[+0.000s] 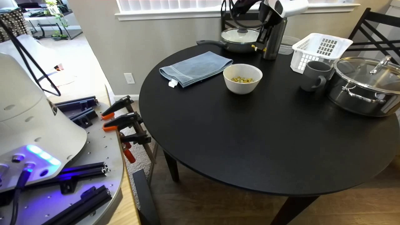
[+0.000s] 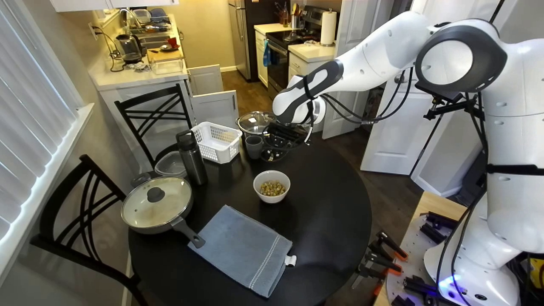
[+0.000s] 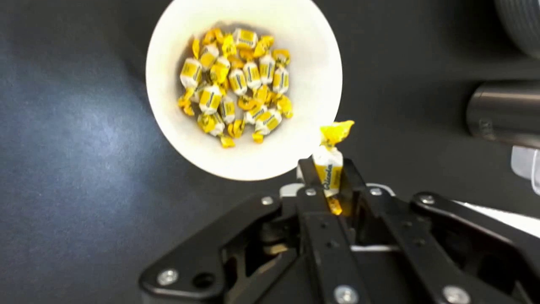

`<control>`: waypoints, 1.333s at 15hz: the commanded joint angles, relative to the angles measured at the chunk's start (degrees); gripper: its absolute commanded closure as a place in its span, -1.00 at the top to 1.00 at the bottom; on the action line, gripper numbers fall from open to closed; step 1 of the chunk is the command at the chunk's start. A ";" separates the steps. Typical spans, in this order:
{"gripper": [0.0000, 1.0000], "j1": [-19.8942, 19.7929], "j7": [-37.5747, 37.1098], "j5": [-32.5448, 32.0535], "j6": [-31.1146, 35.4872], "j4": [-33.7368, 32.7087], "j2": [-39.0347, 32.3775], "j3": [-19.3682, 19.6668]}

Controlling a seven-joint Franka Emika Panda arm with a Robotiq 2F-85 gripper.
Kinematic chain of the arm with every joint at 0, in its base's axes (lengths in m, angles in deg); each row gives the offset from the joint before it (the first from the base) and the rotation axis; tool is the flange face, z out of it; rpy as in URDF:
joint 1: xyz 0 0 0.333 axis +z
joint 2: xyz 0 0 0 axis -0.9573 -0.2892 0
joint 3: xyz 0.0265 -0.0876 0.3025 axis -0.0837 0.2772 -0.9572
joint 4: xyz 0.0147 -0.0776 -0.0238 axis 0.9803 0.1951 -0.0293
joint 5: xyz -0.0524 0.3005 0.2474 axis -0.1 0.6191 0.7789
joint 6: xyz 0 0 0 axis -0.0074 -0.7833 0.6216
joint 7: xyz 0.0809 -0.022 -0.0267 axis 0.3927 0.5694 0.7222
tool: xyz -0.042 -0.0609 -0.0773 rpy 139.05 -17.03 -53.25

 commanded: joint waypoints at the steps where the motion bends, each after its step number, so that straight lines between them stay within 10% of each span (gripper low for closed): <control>1: -0.92 -1.47 10.25 6.68 -4.96 5.39 5.50 -1.57; 2: -0.92 -1.23 12.06 7.43 -7.20 5.77 6.09 -1.13; 3: -0.22 -0.71 12.97 7.65 -8.63 6.26 6.65 -0.39; 12: 0.87 2.48 14.52 5.44 -8.53 11.24 11.13 3.49; 20: 0.99 3.03 13.40 5.68 -9.00 9.80 10.06 4.06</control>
